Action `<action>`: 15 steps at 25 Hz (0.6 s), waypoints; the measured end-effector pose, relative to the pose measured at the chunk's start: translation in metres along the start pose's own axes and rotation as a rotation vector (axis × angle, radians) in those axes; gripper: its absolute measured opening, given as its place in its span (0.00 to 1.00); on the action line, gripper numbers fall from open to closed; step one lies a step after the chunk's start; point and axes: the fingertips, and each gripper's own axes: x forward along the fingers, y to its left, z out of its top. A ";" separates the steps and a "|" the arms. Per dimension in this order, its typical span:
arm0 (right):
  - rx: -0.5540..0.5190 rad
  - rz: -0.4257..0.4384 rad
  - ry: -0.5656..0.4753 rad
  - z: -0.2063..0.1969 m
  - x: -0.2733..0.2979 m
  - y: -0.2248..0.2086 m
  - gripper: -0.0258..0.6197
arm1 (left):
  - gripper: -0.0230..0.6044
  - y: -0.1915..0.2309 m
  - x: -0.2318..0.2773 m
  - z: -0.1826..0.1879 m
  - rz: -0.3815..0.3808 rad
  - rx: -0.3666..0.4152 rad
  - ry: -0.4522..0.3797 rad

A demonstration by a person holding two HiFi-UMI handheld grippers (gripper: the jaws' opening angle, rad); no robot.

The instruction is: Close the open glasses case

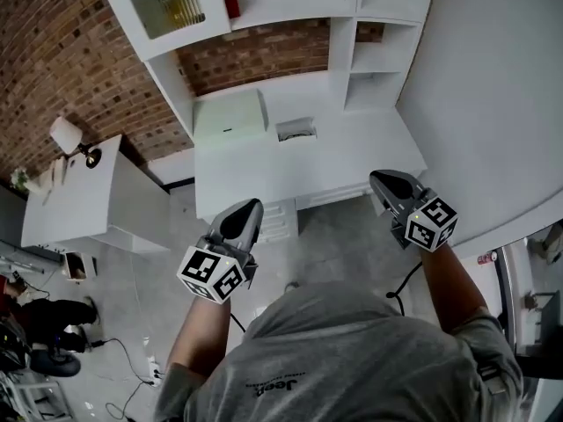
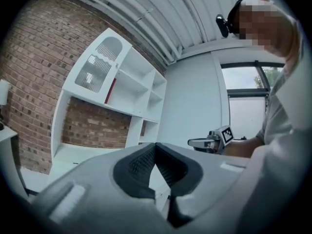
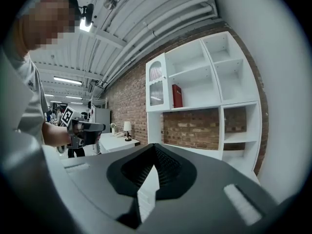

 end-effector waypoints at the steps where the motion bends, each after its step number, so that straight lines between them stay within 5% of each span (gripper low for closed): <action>1: -0.001 -0.003 0.002 0.002 0.015 -0.001 0.05 | 0.03 0.015 0.002 0.002 -0.005 -0.001 0.003; 15: 0.011 -0.022 0.066 -0.002 0.124 -0.048 0.05 | 0.03 0.136 0.050 0.000 -0.007 -0.059 0.032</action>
